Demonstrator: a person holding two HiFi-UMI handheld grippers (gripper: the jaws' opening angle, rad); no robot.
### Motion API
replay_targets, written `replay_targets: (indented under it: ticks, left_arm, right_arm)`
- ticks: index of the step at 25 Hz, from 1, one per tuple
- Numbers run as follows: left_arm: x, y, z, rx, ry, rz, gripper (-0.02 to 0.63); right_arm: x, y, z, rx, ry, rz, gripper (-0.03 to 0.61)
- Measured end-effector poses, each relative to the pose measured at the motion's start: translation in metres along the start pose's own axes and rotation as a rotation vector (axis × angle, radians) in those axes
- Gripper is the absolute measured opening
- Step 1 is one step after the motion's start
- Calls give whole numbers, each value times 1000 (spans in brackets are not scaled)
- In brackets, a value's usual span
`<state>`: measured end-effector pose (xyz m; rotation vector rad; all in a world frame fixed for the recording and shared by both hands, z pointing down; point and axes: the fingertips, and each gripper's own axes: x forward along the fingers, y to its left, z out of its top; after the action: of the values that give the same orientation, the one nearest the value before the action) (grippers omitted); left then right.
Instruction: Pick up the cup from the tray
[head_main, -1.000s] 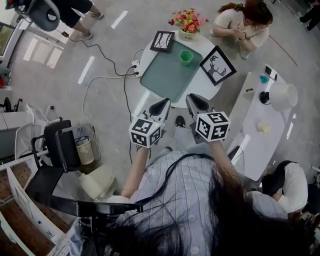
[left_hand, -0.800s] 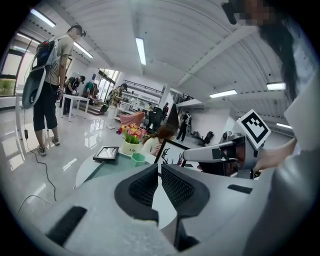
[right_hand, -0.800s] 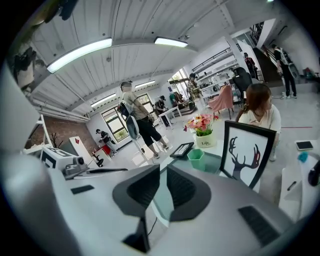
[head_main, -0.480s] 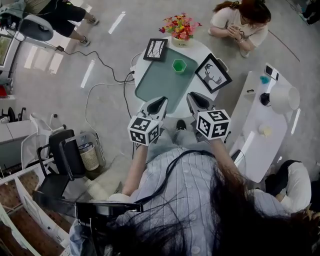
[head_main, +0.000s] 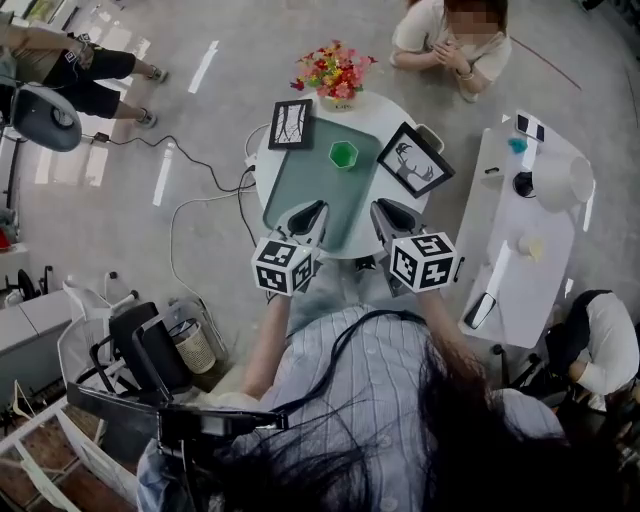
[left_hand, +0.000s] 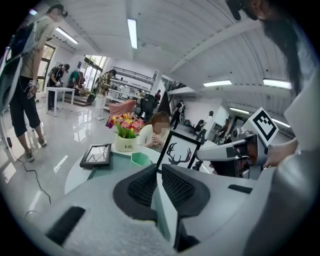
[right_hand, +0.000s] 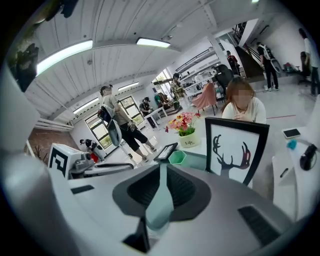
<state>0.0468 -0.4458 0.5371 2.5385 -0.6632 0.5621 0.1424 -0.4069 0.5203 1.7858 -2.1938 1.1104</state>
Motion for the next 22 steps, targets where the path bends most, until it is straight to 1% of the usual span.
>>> replay_targets:
  ticks: [6, 7, 10, 17, 19, 22]
  left_arm:
    - [33, 29, -2, 36, 77, -79, 25]
    - [40, 35, -4, 39, 94, -90, 40]
    - [56, 44, -12, 46, 155, -143, 141]
    - [94, 61, -21, 82, 221, -221, 212]
    - [109, 64, -23, 105, 237, -241, 224]
    - [128, 67, -30, 161, 272, -268, 272]
  right_arm:
    - [19, -8, 2, 61, -8, -75, 60]
    - [23, -9, 3, 71, -10, -84, 60]
    - [30, -7, 5, 115, -17, -101, 60]
    - [43, 0, -1, 156, 3, -135, 60]
    - [46, 0, -2, 168, 7, -140, 60]
    - [49, -1, -7, 180, 17, -153, 60]
